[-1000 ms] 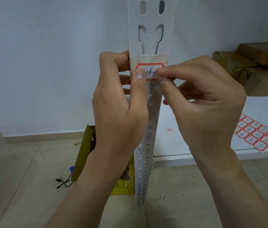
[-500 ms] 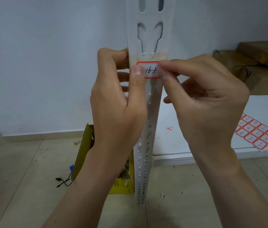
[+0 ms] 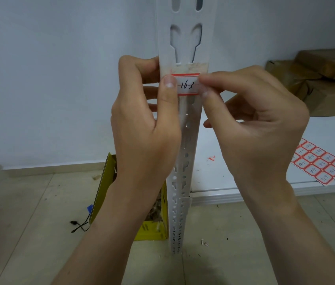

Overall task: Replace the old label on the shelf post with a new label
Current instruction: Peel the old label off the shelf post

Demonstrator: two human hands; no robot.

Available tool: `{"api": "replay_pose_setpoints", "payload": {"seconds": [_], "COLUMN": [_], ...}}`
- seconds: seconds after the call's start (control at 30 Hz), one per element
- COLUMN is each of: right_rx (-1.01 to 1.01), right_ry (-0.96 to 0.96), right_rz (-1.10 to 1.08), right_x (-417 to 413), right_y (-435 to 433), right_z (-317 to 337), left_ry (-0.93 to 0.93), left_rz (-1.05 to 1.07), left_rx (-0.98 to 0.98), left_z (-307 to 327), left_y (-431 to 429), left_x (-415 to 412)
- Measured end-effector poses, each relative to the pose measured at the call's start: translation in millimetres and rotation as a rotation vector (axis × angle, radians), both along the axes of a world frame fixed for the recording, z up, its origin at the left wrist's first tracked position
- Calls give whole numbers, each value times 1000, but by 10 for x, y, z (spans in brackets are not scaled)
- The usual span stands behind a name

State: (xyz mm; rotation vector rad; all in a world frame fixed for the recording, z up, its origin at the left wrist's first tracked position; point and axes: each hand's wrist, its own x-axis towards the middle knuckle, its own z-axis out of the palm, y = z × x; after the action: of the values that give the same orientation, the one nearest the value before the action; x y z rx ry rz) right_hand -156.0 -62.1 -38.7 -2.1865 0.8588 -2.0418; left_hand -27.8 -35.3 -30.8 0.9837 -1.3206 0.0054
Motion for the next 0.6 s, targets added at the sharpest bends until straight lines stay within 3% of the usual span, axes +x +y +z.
{"api": "replay_pose_setpoints", "payload": {"seconds": [0.6], "right_rx": [35], "right_ry": [0], "right_rz": [33], "right_x": [-16], "right_y": [-2], "right_z": [-7], "left_ry": [34], "left_rz": [-21], "left_rx": [3], "left_z": [-6], "left_y": [-7], "left_x": [2]}}
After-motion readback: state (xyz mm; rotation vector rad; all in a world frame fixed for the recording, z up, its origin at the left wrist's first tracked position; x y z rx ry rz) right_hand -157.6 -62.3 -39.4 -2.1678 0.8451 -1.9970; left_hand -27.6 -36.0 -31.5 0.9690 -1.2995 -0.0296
